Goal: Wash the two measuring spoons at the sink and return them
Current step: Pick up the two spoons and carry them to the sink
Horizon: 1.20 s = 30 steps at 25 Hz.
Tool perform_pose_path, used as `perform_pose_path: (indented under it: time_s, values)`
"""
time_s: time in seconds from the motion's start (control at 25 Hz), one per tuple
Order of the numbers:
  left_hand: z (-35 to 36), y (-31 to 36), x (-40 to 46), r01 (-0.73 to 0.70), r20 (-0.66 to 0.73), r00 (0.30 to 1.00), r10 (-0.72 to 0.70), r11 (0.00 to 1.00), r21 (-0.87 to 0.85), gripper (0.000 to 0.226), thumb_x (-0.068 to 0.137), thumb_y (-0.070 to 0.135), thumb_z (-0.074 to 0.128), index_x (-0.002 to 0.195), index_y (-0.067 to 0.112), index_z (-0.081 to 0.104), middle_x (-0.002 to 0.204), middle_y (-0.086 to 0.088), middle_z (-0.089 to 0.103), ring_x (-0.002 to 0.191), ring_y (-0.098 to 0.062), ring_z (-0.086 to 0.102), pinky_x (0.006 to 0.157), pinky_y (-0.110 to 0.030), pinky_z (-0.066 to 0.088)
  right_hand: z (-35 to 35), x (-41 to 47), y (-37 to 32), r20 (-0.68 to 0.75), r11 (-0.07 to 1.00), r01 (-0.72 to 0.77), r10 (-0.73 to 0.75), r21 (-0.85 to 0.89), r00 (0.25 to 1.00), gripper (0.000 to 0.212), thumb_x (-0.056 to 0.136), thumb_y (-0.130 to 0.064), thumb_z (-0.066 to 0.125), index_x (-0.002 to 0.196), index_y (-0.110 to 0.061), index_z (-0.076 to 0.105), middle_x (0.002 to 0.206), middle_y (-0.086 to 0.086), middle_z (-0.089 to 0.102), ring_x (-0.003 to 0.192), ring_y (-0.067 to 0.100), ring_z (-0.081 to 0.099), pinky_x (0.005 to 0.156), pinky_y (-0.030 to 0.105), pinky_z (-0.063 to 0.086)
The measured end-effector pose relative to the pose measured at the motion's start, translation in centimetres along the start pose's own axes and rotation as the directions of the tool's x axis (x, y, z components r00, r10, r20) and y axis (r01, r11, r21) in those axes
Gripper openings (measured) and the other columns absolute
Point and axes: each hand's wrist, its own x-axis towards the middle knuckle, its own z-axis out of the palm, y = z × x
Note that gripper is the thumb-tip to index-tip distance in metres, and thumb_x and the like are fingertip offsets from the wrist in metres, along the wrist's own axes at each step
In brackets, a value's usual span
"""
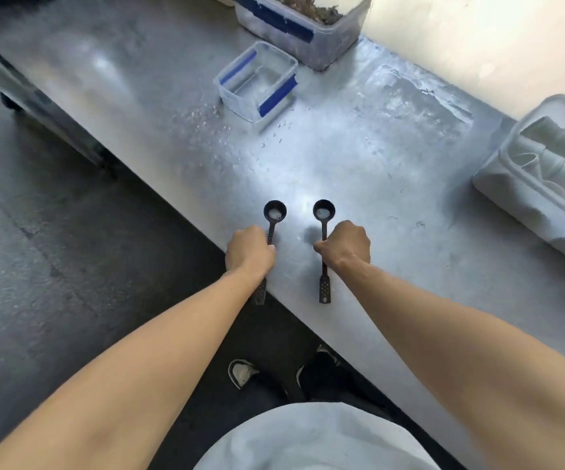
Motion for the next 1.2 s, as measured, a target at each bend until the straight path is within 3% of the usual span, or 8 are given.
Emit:
perform_pose_path:
  time_s: [0.24,0.4,0.52,0.6,0.72,0.84,1.08,1.2]
  values:
    - [-5.9,-10.9,-0.7,0.150,-0.130,0.979,-0.160,0.985,-0.081,0.019,0.092,0.026,0.068,0.101,0.011,0.075,0.097,-0.012,0.073,0.088,-0.032,0.070,0.073,-0.039,0.059,7.3,-4.6,-9.2,0.067,0.977,0.191,-0.186,-0.091,0.980,0.032,0.074,-0.018,0.077,0.059,-0.018,0.048,0.064,0.001,0.057,0.057,0.019,0.058,0.044,0.022,0.034]
    - [-9.6,-19.2,-1.7,0.274,-0.211,0.929,-0.303,0.949,-0.157,0.020,0.091,0.024,0.069,0.106,0.011,0.074,0.102,-0.014,0.073,0.095,-0.034,0.070,0.074,-0.038,0.055,13.1,-8.2,-15.2,0.104,0.917,0.357,-0.343,-0.175,0.933,0.034,0.074,-0.024,0.078,0.059,-0.018,0.048,0.059,-0.002,0.052,0.048,0.012,0.049,0.040,0.020,0.030]
    - [-12.1,-25.6,-2.8,0.357,-0.231,0.887,-0.399,0.912,-0.203,0.019,0.090,0.022,0.069,0.105,0.011,0.074,0.102,-0.015,0.073,0.098,-0.035,0.069,0.073,-0.038,0.054,17.6,-11.3,-19.9,0.154,0.854,0.468,-0.443,-0.227,0.883,0.025,0.074,-0.030,0.080,0.072,-0.013,0.061,0.067,0.003,0.062,0.061,0.023,0.065,0.051,0.027,0.050]
    - [-13.4,-28.9,-3.5,0.405,-0.228,0.863,-0.451,0.887,-0.222,0.018,0.090,0.021,0.067,0.103,0.010,0.074,0.102,-0.016,0.072,0.098,-0.037,0.069,0.074,-0.040,0.055,20.1,-13.2,-22.4,0.178,0.820,0.517,-0.486,-0.247,0.856,0.026,0.075,-0.032,0.081,0.078,-0.015,0.062,0.065,0.001,0.060,0.064,0.025,0.065,0.058,0.032,0.054]
    - [-15.2,-34.1,-4.8,0.486,-0.234,0.804,-0.546,0.831,-0.271,0.015,0.090,0.020,0.066,0.097,0.010,0.074,0.100,-0.017,0.072,0.096,-0.038,0.068,0.067,-0.037,0.050,24.1,-16.4,-26.4,0.246,0.764,0.590,-0.538,-0.262,0.806,0.029,0.076,-0.031,0.082,0.079,-0.018,0.057,0.060,-0.004,0.047,0.058,0.021,0.054,0.055,0.028,0.044]
    - [-16.5,-38.8,-5.7,0.546,-0.242,0.737,-0.631,0.766,-0.339,0.014,0.089,0.021,0.067,0.094,0.010,0.074,0.097,-0.016,0.073,0.093,-0.038,0.069,0.066,-0.037,0.051,28.0,-19.1,-30.1,0.331,0.677,0.674,-0.590,-0.294,0.737,0.027,0.076,-0.029,0.079,0.080,-0.017,0.056,0.069,0.000,0.052,0.070,0.027,0.060,0.059,0.032,0.047]
    - [-18.9,-48.0,-6.3,0.650,-0.199,0.605,-0.771,0.623,-0.435,0.014,0.086,0.018,0.066,0.082,0.005,0.069,0.090,-0.017,0.072,0.086,-0.039,0.069,0.060,-0.035,0.050,36.2,-23.6,-38.5,0.477,0.488,0.816,-0.663,-0.309,0.577,0.022,0.075,-0.024,0.076,0.080,-0.017,0.055,0.076,0.004,0.054,0.076,0.029,0.060,0.061,0.031,0.045]
    - [-21.3,-52.9,-5.8,0.698,-0.182,0.519,-0.835,0.537,-0.475,0.014,0.087,0.018,0.067,0.089,0.005,0.072,0.094,-0.017,0.073,0.090,-0.038,0.069,0.063,-0.036,0.053,40.3,-25.7,-43.4,0.554,0.394,0.865,-0.665,-0.310,0.501,0.021,0.077,-0.023,0.076,0.082,-0.017,0.057,0.075,0.005,0.055,0.081,0.030,0.065,0.061,0.030,0.045]
